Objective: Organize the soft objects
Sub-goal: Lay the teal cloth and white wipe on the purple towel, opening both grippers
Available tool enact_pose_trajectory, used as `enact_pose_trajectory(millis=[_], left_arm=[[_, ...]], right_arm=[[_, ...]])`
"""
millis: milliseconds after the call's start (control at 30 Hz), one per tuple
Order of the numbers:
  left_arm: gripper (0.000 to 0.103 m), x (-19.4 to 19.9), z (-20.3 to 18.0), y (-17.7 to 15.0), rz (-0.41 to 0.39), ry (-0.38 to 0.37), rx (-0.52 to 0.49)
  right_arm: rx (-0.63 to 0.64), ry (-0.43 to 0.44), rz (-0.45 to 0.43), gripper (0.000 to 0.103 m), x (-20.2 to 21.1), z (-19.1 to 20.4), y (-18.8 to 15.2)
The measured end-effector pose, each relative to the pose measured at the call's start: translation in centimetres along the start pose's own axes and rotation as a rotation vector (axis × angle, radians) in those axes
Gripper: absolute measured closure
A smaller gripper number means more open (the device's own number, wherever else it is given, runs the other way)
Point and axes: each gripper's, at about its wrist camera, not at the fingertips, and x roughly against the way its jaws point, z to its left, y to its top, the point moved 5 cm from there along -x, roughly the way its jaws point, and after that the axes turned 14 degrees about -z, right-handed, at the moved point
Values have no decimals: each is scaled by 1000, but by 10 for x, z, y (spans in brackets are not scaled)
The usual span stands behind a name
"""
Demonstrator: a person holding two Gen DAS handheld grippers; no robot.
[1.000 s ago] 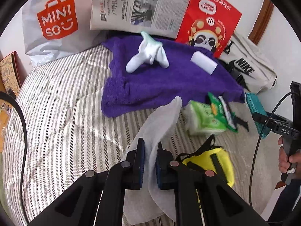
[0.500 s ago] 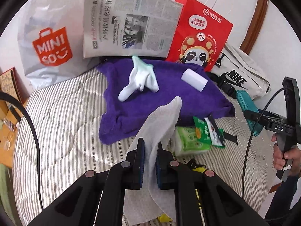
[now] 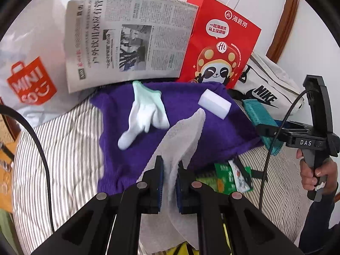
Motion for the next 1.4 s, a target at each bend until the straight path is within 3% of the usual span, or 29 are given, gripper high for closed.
enact_pose_trajectory(millis=[267, 533, 900, 1400], left_arm=[[93, -36, 10, 25, 17, -10, -7], [93, -67, 17, 27, 44, -20, -8], [93, -86, 19, 34, 24, -45, -3], [93, -113, 28, 7, 119, 2, -59]], right_arm=[[32, -42, 8, 17, -42, -2, 22], [75, -85, 22, 17, -79, -7, 16], [101, -87, 36, 16, -89, -7, 0], [122, -106, 31, 16, -91, -9, 1]])
